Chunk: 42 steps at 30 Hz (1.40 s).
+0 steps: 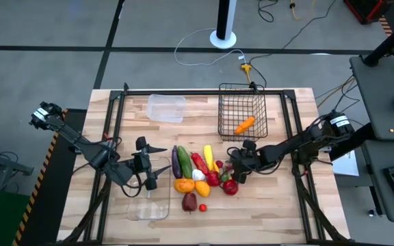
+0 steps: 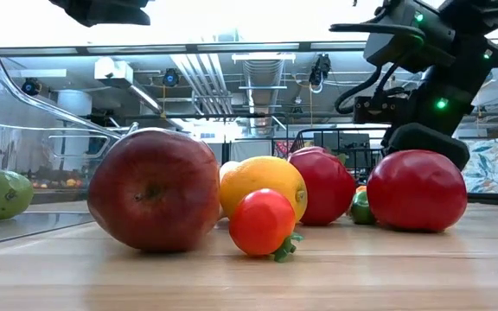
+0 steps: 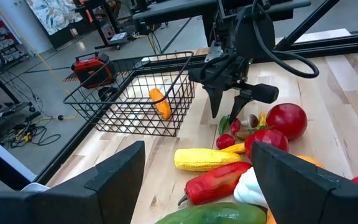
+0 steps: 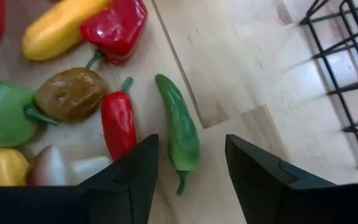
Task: Sort produce into baskets
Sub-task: Put the green chili into the wire basket
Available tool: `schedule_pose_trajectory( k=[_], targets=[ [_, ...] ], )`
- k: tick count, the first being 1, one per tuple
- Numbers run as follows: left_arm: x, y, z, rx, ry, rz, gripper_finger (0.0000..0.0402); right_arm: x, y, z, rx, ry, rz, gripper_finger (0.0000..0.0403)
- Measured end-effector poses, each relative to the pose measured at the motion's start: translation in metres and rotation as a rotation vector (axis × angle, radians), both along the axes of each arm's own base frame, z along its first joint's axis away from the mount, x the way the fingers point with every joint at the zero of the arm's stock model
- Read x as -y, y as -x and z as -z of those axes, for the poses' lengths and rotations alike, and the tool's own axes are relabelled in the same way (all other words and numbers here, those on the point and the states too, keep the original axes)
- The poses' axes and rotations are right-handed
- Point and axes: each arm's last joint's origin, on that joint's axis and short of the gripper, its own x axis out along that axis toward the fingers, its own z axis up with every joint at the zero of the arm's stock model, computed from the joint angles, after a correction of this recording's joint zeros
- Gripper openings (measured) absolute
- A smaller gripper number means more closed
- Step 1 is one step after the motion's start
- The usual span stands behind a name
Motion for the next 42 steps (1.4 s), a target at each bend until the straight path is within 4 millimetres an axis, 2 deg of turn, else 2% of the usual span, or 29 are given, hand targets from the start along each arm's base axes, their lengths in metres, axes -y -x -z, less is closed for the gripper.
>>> schedule_pose_trajectory(
  k=[7, 16, 19, 25, 32, 42],
  targets=[
    [0.000, 0.000, 0.000, 0.001, 0.000, 0.000, 0.0275, 0.000, 0.000, 0.002, 0.018, -0.005, 0.001, 0.0140],
    [0.000, 0.000, 0.000, 0.004, 0.003, 0.000, 0.0275, 0.000, 0.002, 0.003, 0.012, -0.007, -0.001, 0.0042],
    [0.000, 0.000, 0.000, 0.005, 0.003, 0.000, 0.0275, 0.000, 0.002, 0.003, 0.010, -0.003, -0.007, 0.0021],
    [0.000, 0.000, 0.000, 0.005, 0.003, 0.000, 0.0275, 0.001, 0.003, 0.001, 0.004, -0.001, -0.009, 0.0019],
    [0.000, 0.000, -0.001, 0.007, 0.008, -0.001, 0.0275, 0.000, 0.002, -0.012, 0.057, -0.012, -0.013, 0.0019],
    [0.000, 0.000, -0.001, 0.016, 0.033, -0.005, 0.0275, -0.005, 0.009, -0.047, 0.222, 0.016, -0.039, 0.0018]
  ],
)
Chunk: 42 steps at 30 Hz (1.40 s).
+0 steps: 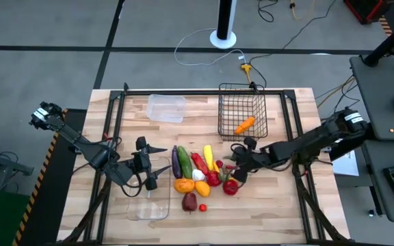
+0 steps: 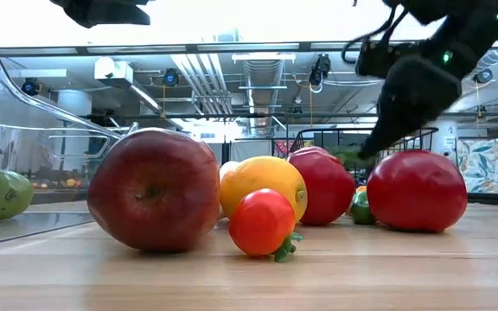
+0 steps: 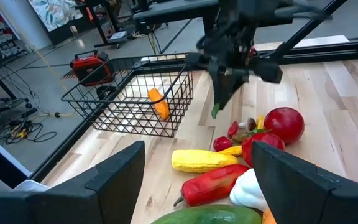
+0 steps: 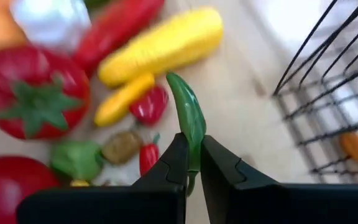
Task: Sort produce into baskets
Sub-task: Put the green chili into the wire basket
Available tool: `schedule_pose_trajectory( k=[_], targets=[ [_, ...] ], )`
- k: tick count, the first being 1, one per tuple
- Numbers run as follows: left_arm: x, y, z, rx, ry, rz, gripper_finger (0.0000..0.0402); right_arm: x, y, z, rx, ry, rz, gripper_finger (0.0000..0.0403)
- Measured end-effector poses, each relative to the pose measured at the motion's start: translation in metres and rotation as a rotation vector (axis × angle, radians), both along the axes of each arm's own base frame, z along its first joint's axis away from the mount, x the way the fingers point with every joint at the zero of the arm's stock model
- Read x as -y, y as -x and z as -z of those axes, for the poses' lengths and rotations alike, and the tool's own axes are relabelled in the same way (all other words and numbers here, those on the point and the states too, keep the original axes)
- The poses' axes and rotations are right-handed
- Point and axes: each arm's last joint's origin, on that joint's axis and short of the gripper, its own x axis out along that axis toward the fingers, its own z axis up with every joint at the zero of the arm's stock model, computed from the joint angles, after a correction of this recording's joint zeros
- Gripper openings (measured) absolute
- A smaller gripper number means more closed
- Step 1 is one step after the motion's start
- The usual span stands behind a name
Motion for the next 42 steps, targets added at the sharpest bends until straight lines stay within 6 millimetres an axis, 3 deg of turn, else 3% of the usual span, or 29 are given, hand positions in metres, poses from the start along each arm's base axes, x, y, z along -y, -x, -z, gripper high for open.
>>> schedule_pose_trajectory(
  k=[10, 18, 24, 31, 42],
  targets=[
    [0.008, -0.008, 0.001, 0.015, 0.030, 0.108, 0.0275, -0.013, -0.014, -0.033, 0.359, 0.065, -0.097, 0.0018],
    [0.019, -0.031, 0.010, 0.056, -0.058, 0.143, 0.0275, -0.020, -0.034, -0.047, 0.631, 0.177, -0.192, 0.0018],
    [0.017, -0.048, 0.010, 0.125, -0.099, 0.176, 0.0275, -0.026, -0.046, -0.048, 0.796, 0.187, -0.306, 0.0018],
    [0.002, -0.066, 0.010, 0.188, -0.058, 0.226, 0.0275, -0.031, -0.053, -0.045, 0.909, 0.163, -0.372, 0.0018],
    [-0.007, -0.093, 0.018, 0.299, -0.044, 0.346, 0.0275, -0.034, -0.064, -0.052, 0.928, 0.199, -0.390, 0.0018]
  ],
)
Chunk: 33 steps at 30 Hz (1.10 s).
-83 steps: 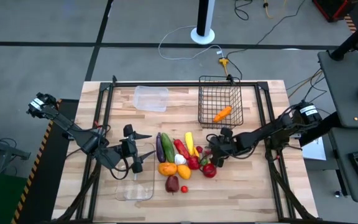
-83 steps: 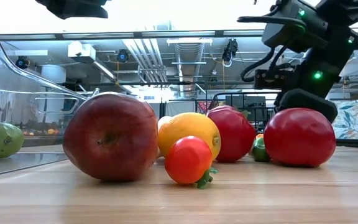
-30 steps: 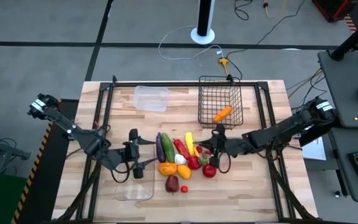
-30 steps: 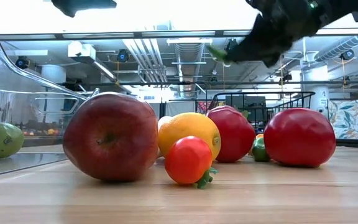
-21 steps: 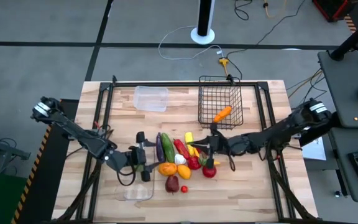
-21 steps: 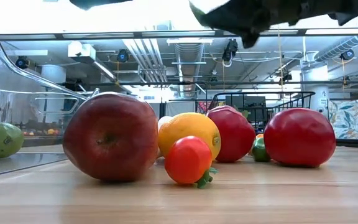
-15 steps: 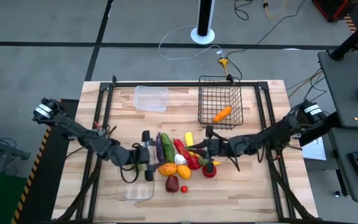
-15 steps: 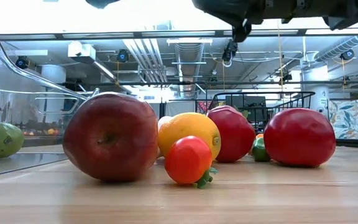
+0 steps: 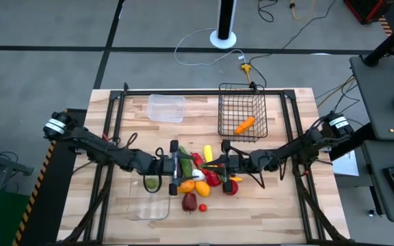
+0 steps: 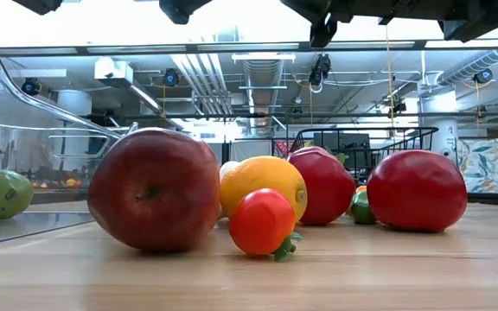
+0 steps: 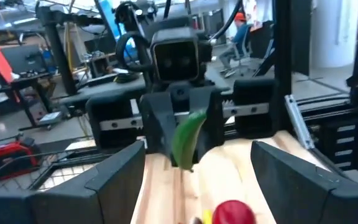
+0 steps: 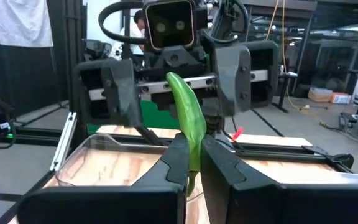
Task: Sort produce into baskets
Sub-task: Put the green chili into the wire basket
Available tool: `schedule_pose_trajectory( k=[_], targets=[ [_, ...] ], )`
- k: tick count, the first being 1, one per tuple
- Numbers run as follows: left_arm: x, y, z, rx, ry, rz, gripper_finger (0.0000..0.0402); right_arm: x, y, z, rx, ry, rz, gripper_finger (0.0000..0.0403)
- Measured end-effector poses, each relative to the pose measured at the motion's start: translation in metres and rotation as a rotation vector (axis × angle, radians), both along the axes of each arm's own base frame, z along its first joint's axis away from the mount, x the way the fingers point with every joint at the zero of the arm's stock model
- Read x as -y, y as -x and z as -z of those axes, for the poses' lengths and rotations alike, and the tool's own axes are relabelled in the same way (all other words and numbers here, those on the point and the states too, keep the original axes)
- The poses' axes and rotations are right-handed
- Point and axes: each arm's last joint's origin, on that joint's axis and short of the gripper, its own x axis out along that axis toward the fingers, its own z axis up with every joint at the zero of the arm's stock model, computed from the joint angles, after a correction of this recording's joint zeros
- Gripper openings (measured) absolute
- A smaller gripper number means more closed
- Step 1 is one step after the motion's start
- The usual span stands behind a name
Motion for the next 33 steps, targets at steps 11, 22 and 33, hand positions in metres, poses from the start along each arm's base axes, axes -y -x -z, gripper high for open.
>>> schedule_pose_trajectory(
  k=[11, 22, 33],
  targets=[
    [-0.002, -0.022, -0.001, 0.060, -0.007, 0.031, 0.0273, 0.001, 0.000, 0.001, -0.009, 0.003, 0.005, 0.0018],
    [-0.005, -0.023, -0.001, 0.056, -0.008, 0.022, 0.0214, 0.001, 0.000, 0.002, -0.017, 0.007, 0.005, 0.0018],
    [-0.007, -0.023, 0.000, 0.048, -0.007, 0.016, 0.0174, 0.001, 0.000, 0.002, -0.016, 0.013, 0.006, 0.0018]
  ],
)
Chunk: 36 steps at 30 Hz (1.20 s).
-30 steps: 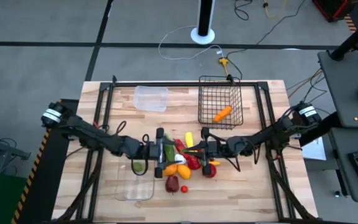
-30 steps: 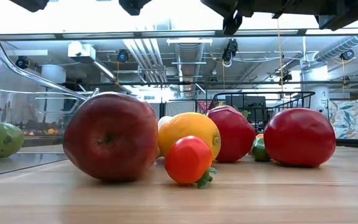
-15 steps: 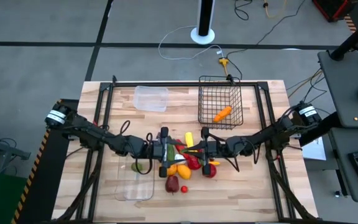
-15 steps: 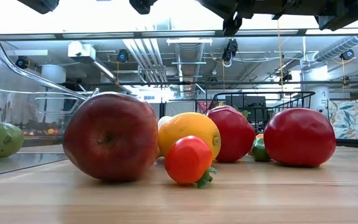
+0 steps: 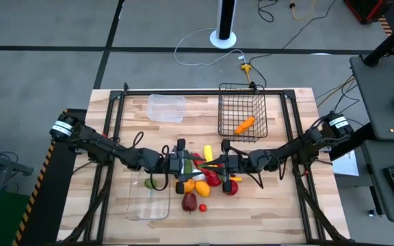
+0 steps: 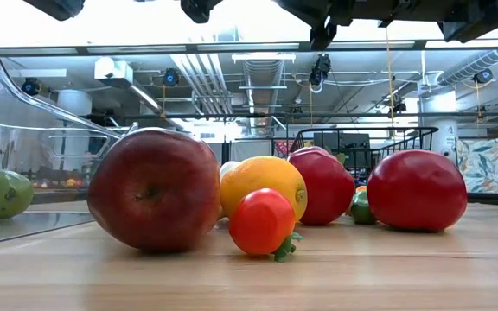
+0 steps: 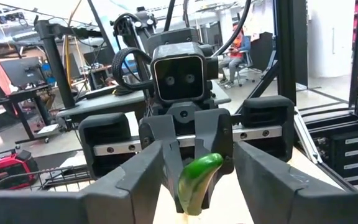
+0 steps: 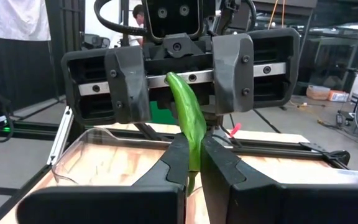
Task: Sort produce into baskets
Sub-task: Put the green chili into the wire basket
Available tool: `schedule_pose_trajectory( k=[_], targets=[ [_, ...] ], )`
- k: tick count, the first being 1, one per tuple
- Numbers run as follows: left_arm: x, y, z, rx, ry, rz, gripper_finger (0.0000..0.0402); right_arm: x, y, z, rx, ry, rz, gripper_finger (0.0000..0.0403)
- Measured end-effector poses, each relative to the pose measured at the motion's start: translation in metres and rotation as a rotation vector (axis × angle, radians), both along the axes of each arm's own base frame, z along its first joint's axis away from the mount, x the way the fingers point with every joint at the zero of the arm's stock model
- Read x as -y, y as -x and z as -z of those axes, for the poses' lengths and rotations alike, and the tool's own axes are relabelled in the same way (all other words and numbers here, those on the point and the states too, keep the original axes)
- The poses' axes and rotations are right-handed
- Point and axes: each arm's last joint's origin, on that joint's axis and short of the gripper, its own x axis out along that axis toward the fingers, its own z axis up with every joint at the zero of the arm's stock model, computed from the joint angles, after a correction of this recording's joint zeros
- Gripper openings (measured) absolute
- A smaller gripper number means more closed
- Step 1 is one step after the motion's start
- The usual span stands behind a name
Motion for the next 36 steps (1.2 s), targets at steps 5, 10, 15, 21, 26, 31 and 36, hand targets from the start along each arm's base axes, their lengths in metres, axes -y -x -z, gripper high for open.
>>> schedule_pose_trajectory(
  k=[5, 10, 15, 21, 26, 31, 36],
  targets=[
    [0.000, 0.000, 0.000, 0.000, 0.000, 0.000, 0.0135, 0.000, 0.000, 0.000, 0.000, 0.007, 0.001, 0.0018],
    [0.000, 0.000, 0.001, -0.010, -0.003, -0.002, 0.0073, 0.000, 0.000, 0.000, 0.000, 0.009, 0.001, 0.0018],
    [0.000, 0.000, 0.002, -0.017, -0.006, -0.005, 0.0018, 0.000, 0.000, 0.001, -0.003, 0.009, 0.004, 0.0018],
    [-0.001, 0.000, 0.002, -0.020, -0.006, -0.006, 0.0009, 0.001, 0.000, 0.001, -0.005, -0.004, 0.024, 0.0040],
    [-0.004, 0.000, 0.001, -0.020, -0.006, -0.019, 0.0009, 0.002, 0.001, 0.000, -0.010, -0.019, 0.066, 0.0085],
    [-0.019, -0.003, -0.001, -0.012, -0.006, -0.060, 0.0009, 0.008, 0.010, -0.012, -0.055, -0.019, 0.164, 0.0124],
    [-0.044, -0.011, -0.005, -0.025, -0.012, -0.138, 0.0009, 0.018, 0.030, -0.027, -0.157, -0.054, 0.300, 0.0148]
  ],
)
